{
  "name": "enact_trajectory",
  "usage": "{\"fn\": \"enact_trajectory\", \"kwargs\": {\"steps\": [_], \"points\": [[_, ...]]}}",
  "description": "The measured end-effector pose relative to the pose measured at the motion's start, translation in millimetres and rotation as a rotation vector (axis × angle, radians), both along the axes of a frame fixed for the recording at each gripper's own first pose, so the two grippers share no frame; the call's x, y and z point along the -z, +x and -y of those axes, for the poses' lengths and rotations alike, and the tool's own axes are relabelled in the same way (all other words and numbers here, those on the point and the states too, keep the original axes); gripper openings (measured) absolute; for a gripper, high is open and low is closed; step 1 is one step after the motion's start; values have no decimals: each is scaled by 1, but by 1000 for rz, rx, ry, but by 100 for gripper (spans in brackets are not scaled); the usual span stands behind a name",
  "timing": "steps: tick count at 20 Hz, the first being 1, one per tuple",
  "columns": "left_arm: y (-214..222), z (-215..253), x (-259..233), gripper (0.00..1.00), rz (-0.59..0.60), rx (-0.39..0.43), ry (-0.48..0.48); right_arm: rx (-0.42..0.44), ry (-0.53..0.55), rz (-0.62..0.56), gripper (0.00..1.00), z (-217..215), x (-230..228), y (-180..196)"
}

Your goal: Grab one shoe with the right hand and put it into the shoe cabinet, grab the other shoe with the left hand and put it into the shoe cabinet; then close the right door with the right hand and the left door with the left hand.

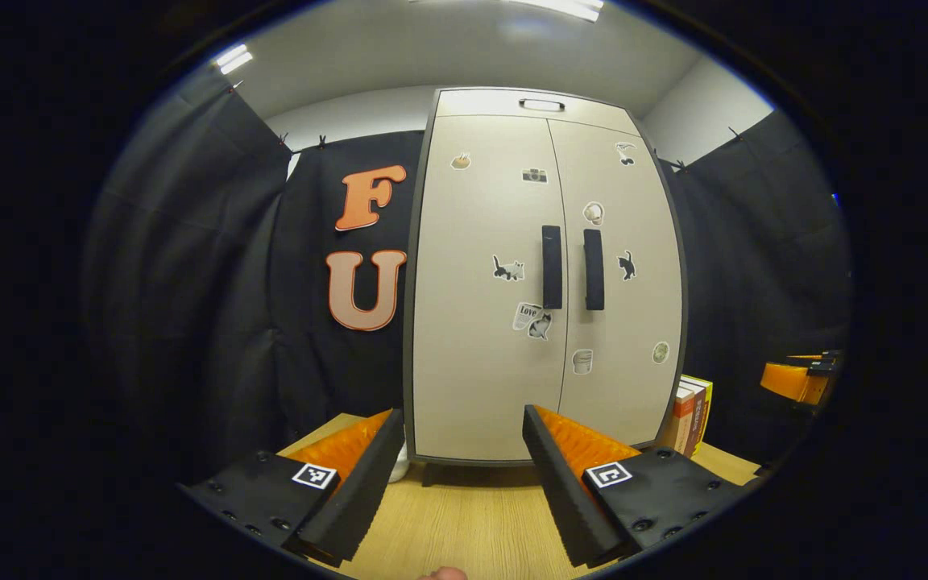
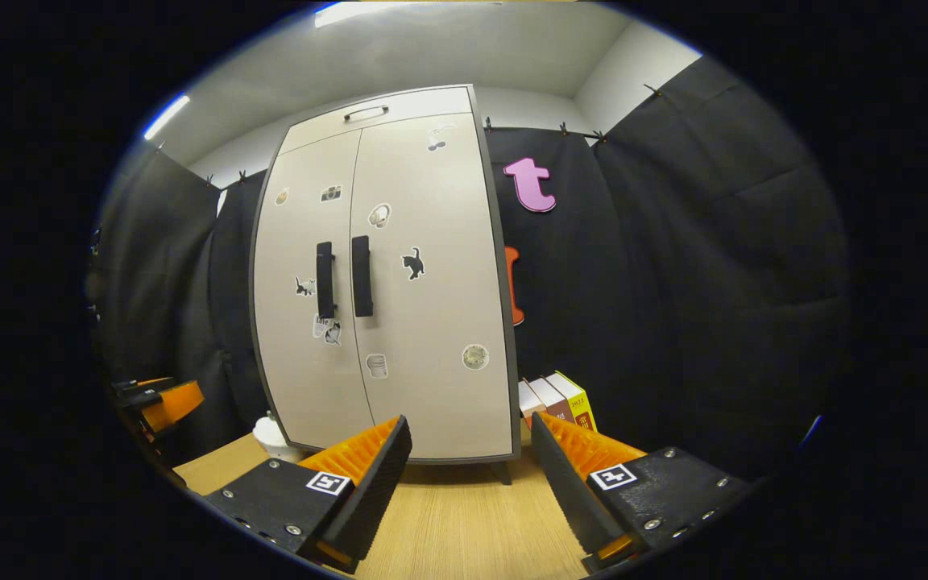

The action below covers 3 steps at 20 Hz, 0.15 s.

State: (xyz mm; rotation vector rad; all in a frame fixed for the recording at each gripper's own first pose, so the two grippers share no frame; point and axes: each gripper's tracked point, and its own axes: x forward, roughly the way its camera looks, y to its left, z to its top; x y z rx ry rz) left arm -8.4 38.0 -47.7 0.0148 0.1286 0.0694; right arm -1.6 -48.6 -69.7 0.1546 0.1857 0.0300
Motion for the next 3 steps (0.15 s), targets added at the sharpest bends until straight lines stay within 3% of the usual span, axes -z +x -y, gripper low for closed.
{"fn": "enact_trajectory", "kwargs": {"steps": [3], "points": [[-1,-1,-5,96,9,2,-10,8,-4,-1,92,3,0,-1]]}}
